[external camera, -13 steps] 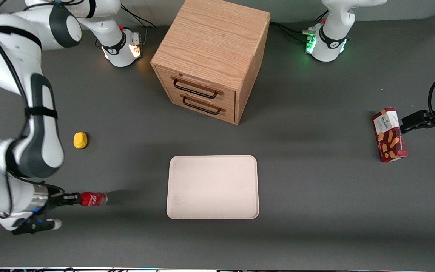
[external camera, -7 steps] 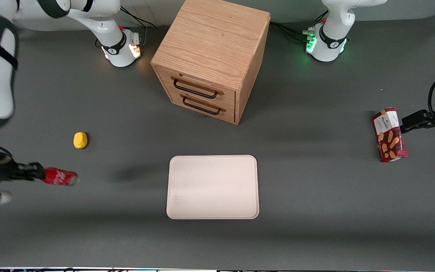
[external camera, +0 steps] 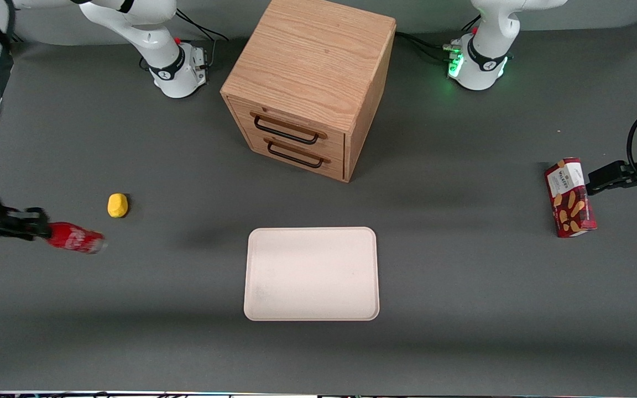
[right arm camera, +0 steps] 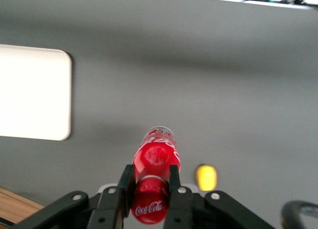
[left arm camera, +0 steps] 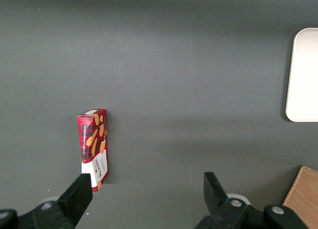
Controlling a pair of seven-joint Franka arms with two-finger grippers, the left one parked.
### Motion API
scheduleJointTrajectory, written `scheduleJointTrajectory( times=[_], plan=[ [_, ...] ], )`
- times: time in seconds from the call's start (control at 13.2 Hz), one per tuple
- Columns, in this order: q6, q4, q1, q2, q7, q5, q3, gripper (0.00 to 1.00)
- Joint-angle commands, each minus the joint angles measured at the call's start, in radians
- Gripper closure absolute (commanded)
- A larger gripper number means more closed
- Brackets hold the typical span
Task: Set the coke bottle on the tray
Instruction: 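Lift the bottle and carry it over the cream tray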
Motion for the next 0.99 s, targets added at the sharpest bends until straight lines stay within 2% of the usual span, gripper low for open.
scheduleJointTrajectory(
  times=[0.0,0.15,0.38,0.53,0.76,0.91],
  plan=[
    [0.015,0.066,0.045,0.055,0.259,-0.006,0.099,1.0],
    [0.03,0.091,0.085,0.089,0.371,-0.01,0.137,1.0],
    [0.085,0.106,0.192,0.125,0.639,-0.009,0.153,1.0],
    [0.145,0.108,0.248,0.151,0.759,-0.01,0.157,1.0],
    [0.203,0.106,0.274,0.191,0.804,-0.022,0.157,1.0],
    [0.251,0.097,0.272,0.23,0.758,-0.108,0.159,1.0]
  ],
)
